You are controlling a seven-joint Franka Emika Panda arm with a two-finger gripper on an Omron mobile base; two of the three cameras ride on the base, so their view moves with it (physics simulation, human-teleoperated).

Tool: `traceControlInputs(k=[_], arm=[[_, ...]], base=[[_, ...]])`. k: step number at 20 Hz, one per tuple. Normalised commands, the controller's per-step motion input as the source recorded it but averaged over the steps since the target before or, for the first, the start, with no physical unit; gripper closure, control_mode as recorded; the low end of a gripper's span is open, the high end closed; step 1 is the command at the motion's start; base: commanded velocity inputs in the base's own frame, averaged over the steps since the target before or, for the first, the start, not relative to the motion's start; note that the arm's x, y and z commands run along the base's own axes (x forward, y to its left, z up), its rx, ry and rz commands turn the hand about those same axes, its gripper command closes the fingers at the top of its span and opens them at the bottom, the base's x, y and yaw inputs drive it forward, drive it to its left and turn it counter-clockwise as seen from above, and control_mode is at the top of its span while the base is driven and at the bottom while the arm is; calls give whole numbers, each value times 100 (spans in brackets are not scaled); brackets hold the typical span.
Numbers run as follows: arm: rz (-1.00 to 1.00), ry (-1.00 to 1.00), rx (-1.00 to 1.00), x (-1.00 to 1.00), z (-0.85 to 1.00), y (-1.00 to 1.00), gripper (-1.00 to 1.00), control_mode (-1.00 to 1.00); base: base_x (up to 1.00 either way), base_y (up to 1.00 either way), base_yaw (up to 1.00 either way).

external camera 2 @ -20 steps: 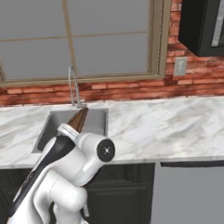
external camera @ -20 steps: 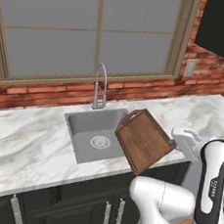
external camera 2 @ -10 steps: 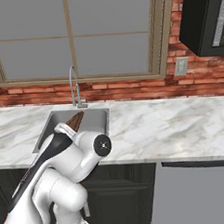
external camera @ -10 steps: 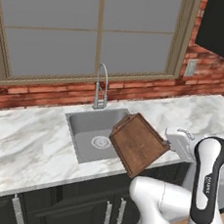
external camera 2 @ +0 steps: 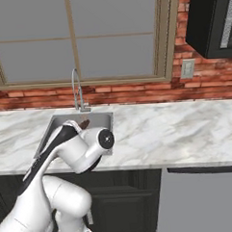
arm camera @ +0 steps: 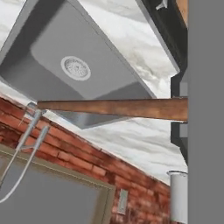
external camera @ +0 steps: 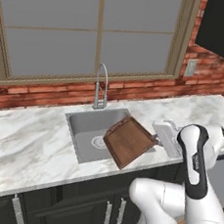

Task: Move the cutting board and knife to the sink. Then move spray from the cabinet to the counter.

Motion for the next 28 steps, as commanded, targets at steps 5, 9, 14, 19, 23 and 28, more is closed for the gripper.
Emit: traceControlInputs(k=[5,9,14,19,23,28], arm=[[-5,37,9,59,-20,16,100,-100],[-5,34,0,32,-39,9,100,-100],[0,9,5,15,-55,0,100,-100],[11,-8,15,33,-58,-6,100,-100],[13,-1,13,53,-52,0,100,-100],[1,10,0,56,7,6,100,-100]], base=[[0,0,0],[0,0,0],[0,0,0],[0,0,0],[0,0,0],[0,0,0]])
